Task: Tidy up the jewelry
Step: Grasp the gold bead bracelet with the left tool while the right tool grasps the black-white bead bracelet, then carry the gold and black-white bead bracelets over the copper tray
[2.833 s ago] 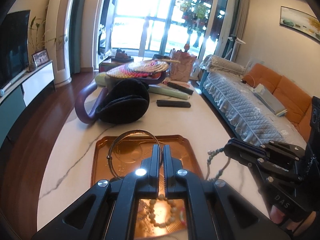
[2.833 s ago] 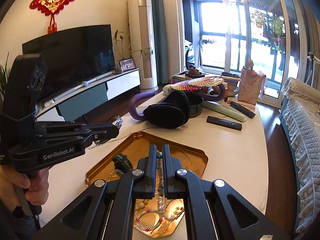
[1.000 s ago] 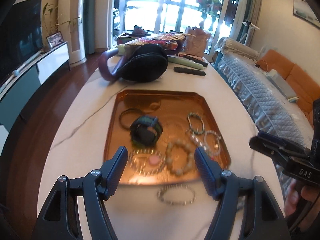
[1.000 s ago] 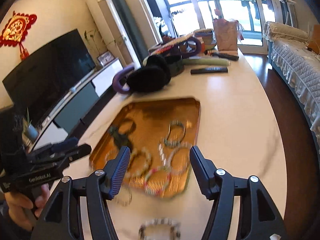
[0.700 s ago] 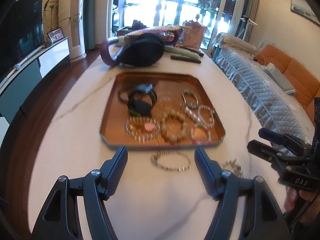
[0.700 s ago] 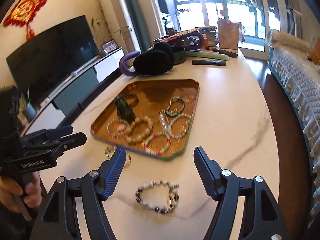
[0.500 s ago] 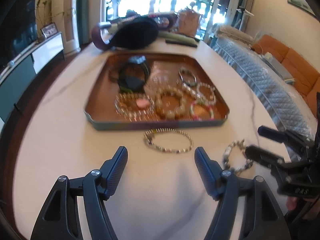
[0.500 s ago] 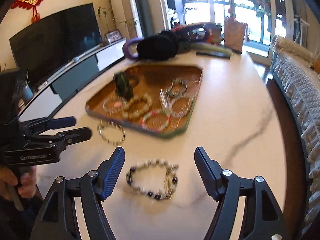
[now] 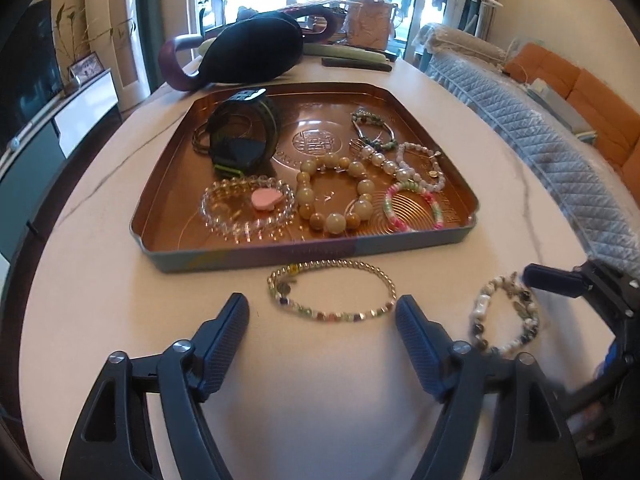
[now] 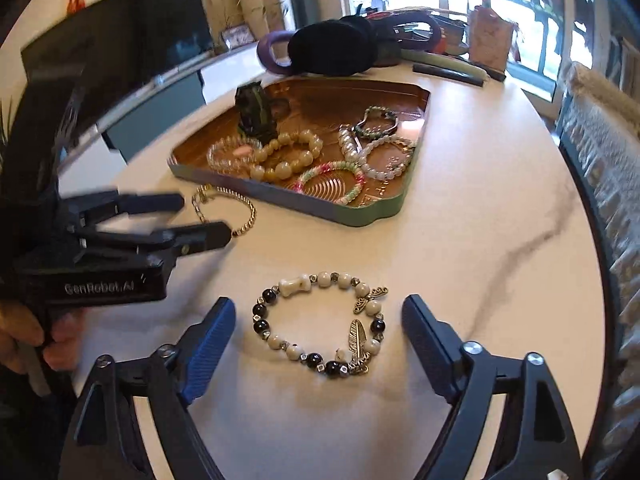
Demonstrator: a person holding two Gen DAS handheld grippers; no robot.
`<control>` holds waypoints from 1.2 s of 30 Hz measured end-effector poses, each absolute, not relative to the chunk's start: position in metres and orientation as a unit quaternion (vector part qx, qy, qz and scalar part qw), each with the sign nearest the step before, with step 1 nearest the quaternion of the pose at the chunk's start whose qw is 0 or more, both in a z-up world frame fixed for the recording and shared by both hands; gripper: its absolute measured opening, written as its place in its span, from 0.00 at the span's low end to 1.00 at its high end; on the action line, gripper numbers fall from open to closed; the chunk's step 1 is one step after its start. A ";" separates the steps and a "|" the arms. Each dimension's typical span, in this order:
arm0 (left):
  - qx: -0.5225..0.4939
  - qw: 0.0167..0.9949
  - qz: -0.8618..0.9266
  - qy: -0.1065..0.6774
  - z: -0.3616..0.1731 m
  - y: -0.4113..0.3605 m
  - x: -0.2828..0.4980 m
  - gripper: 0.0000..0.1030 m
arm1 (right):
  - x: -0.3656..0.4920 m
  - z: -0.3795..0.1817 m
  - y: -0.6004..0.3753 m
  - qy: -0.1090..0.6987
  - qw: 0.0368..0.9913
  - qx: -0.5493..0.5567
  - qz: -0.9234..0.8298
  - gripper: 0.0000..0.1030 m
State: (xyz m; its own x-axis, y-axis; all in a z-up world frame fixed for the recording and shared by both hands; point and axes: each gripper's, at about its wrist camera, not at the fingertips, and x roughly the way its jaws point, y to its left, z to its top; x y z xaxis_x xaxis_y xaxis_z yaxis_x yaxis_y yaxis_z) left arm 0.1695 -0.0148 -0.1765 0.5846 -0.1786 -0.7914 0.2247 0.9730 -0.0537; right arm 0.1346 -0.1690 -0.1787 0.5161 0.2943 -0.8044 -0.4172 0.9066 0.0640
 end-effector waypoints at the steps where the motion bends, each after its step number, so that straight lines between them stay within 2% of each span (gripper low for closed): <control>1: 0.038 0.892 -0.109 0.438 -0.178 -0.017 0.170 0.76 | 0.135 -0.180 -0.165 0.448 0.867 -0.086 0.199 0.85; 4: 0.047 0.892 -0.115 0.435 -0.178 -0.020 0.169 0.72 | 0.135 -0.179 -0.168 0.445 0.870 -0.085 0.192 0.79; 5: 0.050 0.891 -0.122 0.434 -0.177 -0.022 0.168 0.61 | 0.136 -0.178 -0.170 0.441 0.873 -0.084 0.188 0.68; 6: 0.054 0.890 -0.129 0.434 -0.175 -0.024 0.167 0.44 | 0.136 -0.177 -0.172 0.438 0.876 -0.085 0.184 0.54; 7: 0.055 0.888 -0.136 0.436 -0.173 -0.025 0.166 0.35 | 0.137 -0.176 -0.174 0.437 0.877 -0.084 0.182 0.48; 8: 0.054 0.886 -0.142 0.439 -0.173 -0.026 0.165 0.18 | 0.138 -0.174 -0.175 0.437 0.877 -0.084 0.179 0.32; 9: 0.053 0.884 -0.148 0.441 -0.172 -0.027 0.165 0.08 | 0.138 -0.174 -0.176 0.437 0.878 -0.085 0.176 0.15; 10: 0.051 0.882 -0.152 0.443 -0.172 -0.028 0.165 0.05 | 0.138 -0.173 -0.176 0.438 0.878 -0.085 0.173 0.14; 16: 0.029 0.872 -0.154 0.463 -0.170 -0.025 0.166 0.04 | 0.139 -0.170 -0.180 0.437 0.880 -0.069 0.175 0.10; 18: 0.026 0.871 -0.157 0.465 -0.169 -0.024 0.163 0.03 | 0.138 -0.164 -0.183 0.428 0.884 -0.065 0.174 0.00; 35: 0.012 0.879 -0.180 0.441 -0.139 -0.019 0.145 0.04 | 0.136 -0.148 -0.198 0.417 0.889 -0.052 0.180 0.00; 36: 0.015 0.879 -0.179 0.441 -0.139 -0.019 0.144 0.04 | 0.138 -0.151 -0.201 0.422 0.889 -0.047 0.172 0.05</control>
State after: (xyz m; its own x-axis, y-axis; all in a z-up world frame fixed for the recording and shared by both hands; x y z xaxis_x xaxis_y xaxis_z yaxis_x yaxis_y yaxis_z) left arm 0.1440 -0.0192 -0.1392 0.5466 -0.3024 -0.7809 0.3283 0.9352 -0.1324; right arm 0.1384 -0.2009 -0.1515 0.5854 0.2651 -0.7662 -0.3451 0.9366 0.0604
